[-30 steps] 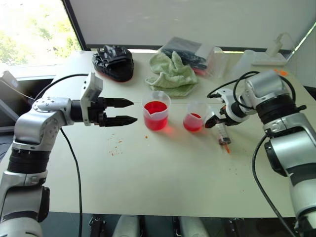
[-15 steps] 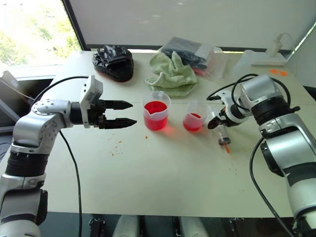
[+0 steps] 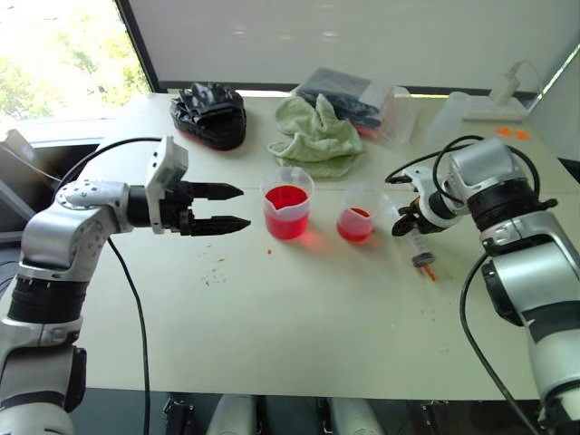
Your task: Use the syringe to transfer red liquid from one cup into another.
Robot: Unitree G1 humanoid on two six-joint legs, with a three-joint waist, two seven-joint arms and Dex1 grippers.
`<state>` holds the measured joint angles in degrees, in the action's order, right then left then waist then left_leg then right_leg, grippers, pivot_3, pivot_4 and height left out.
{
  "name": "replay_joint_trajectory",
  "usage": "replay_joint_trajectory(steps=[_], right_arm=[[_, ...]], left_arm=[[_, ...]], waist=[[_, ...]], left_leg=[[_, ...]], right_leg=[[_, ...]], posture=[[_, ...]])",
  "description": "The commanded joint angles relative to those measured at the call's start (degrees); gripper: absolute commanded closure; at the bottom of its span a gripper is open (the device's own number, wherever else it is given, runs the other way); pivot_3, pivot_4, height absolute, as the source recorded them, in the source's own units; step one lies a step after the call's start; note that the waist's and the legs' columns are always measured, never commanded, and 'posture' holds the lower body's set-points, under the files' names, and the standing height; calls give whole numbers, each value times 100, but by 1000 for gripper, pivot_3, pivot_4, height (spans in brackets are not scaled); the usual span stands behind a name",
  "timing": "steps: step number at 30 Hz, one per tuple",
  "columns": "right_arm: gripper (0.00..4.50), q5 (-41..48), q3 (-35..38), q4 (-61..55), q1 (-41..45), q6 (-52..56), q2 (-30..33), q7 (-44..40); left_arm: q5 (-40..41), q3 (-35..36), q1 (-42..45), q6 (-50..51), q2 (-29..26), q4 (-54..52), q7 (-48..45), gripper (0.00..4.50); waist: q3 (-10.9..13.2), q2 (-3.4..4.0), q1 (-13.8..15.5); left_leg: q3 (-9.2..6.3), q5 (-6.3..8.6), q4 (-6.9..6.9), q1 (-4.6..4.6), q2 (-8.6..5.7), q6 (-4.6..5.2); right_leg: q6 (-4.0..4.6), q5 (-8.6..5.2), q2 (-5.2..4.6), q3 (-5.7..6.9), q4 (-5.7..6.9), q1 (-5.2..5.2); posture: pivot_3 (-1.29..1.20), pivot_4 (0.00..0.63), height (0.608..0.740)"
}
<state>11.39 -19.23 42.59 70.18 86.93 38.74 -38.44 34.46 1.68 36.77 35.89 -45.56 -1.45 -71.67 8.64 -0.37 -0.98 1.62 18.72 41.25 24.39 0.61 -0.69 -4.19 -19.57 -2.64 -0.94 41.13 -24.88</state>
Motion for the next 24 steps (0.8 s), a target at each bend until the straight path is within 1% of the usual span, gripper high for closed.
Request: replay_joint_trajectory(steps=[1,3,6,10,11,13,14,17,19,21,24], right_arm=[[3072,-113,820,-480,113,-38,383,411],[3072,-118,1154,-636,231,-70,467,598],[3072,-204,1576,-583,664,-371,530,890],[3072,-285,1984,-363,1189,-1171,377,1257],[3072,-235,2295,-342,1353,-1549,189,1555],[3072,-21,2824,-466,1500,-2238,-209,1885],[3072,57,2997,-538,1514,-2508,-359,1968],[3072,333,3475,-1141,1334,-2973,-1108,2349],[3072,439,3513,-1625,1089,-3383,-1546,2431],[3072,585,3612,-2228,745,-4164,-2054,2548],[3072,834,3431,-2962,304,-4574,-2564,2338]], left_arm=[[37,166,238,-37,-107,67,-81,869],[33,162,340,-46,-89,193,-123,869],[-28,98,491,-109,-53,420,-210,869],[-113,28,720,-211,-10,686,-304,869],[-130,27,823,-235,-6,779,-330,869],[-148,61,1008,-268,13,939,-353,869],[-157,75,1075,-280,23,1000,-363,869],[-168,104,1305,-265,-3,1157,-418,869],[-220,98,1369,-306,-86,1244,-504,869],[-284,99,1439,-322,-200,1333,-579,869],[-277,166,1586,-234,-366,1448,-674,869]], waist=[[0,1,10],[0,0,3],[1,2,-31],[1,2,-73],[1,2,-86],[1,2,-130],[1,2,-152],[1,2,-182],[1,2,-209],[1,2,-239],[1,2,-248]], left_leg=[[0,0,0,0,0,0],[0,0,-1,1,0,0],[5,0,-3,1,0,0],[9,-3,-17,0,3,-6],[9,-4,-18,0,3,-6],[10,-6,-17,4,3,-10],[10,-6,-18,4,3,-11],[9,-8,-21,3,8,-13],[9,-9,-23,3,10,-16],[9,-9,-21,4,10,-17],[3,-10,-19,6,7,-18]], right_leg=[[0,0,0,0,0,0],[0,0,0,0,0,-2],[0,0,1,-3,-1,-5],[0,0,6,-7,1,-16],[0,0,6,-6,2,-17],[0,0,6,-6,2,-19],[0,0,6,-7,3,-20],[0,0,10,-5,9,-21],[0,0,11,-4,14,-24],[0,0,10,-4,15,-24],[0,0,8,0,18,-25]], posture=[[0,150,711],[0,150,711],[0,150,711],[0,150,711],[0,150,711],[0,150,711],[0,150,711],[0,150,711],[0,150,711],[0,150,711],[0,150,711]])
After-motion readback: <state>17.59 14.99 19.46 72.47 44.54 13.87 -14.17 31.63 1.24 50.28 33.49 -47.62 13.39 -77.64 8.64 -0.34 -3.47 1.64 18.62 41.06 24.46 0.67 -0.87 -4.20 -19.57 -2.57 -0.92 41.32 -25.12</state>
